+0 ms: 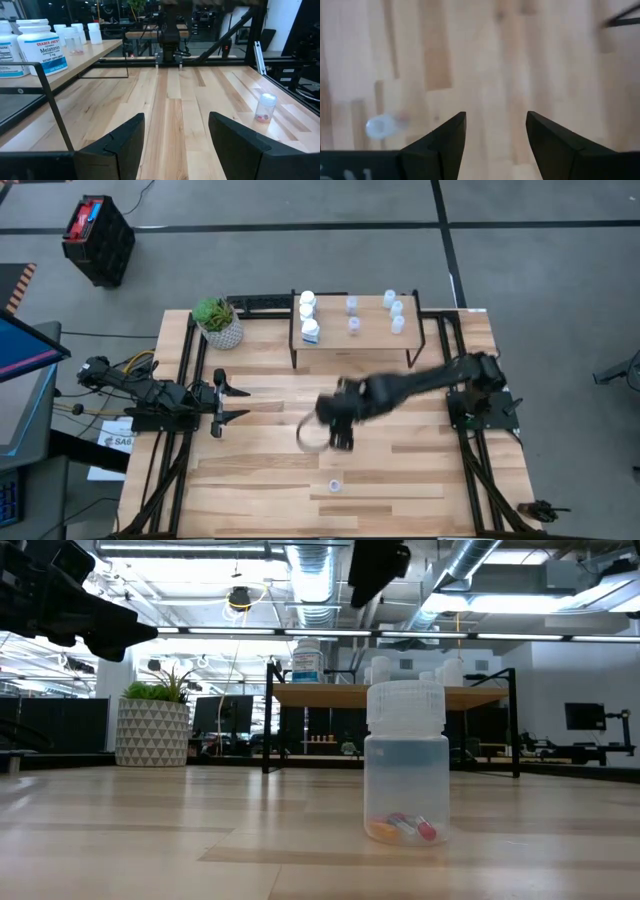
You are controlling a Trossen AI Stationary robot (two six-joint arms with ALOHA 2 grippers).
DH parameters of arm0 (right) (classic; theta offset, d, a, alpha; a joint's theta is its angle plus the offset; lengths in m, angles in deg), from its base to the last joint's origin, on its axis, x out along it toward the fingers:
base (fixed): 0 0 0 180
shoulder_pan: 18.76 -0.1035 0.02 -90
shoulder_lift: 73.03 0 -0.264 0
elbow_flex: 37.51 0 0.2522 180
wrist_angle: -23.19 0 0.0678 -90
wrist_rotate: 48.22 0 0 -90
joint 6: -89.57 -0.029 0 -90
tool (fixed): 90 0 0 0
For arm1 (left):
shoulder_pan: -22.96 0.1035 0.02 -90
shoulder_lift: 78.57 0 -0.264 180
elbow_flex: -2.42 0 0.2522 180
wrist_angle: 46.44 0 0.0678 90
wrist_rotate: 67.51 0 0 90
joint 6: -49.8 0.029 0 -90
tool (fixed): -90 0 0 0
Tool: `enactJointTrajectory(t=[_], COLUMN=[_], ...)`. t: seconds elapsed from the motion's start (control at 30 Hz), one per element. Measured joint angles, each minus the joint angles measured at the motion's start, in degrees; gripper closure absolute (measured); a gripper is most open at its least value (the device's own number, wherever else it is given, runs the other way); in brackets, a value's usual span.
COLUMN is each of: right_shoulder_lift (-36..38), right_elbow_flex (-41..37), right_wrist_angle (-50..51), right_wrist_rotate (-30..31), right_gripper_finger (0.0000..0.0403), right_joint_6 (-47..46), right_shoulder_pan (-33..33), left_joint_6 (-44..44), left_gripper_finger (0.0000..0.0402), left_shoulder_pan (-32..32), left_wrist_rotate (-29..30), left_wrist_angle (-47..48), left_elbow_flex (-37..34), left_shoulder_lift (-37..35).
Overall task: Pick and place medicine bottles onto shelf by color
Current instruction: Put the transparent pill bottle on the shelf aligned with the other transparent pill bottles
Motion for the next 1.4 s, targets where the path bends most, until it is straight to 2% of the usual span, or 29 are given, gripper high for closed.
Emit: enactJointTrajectory(t=[0.2,0.37,0.57,1.4], right_shoulder_lift=[-8.69,-12.54,-12.69,-13.83], right_elbow_flex=[0.00,0.65,2.53,2.62], right_wrist_angle=[-2.75,-1.72,-3.21,-10.86], right_wrist_rotate=[-0.13,-0.12,1.98,-0.11], right_gripper_finger=[0.0173,0.0173,0.0173,0.0173], right_joint_6=[-0.15,-2.08,-5.90,-7.90], right_shoulder_pan=[-7.22,-11.01,-12.52,-19.11], left_joint_6=[0.00,0.00,0.00,0.00], left_gripper_finger=[0.0191,0.0191,0.0191,0.0191], left_shoulder_pan=[-0.01,-0.01,-0.01,0.01], left_wrist_rotate=[-0.02,-0.02,-0.02,-0.02], left_wrist_angle=[0.01,-0.01,0.00,-0.01], left_elbow_flex=[0.00,-0.01,0.00,0.01], left_shoulder_lift=[0.00,0.00,0.00,0.00])
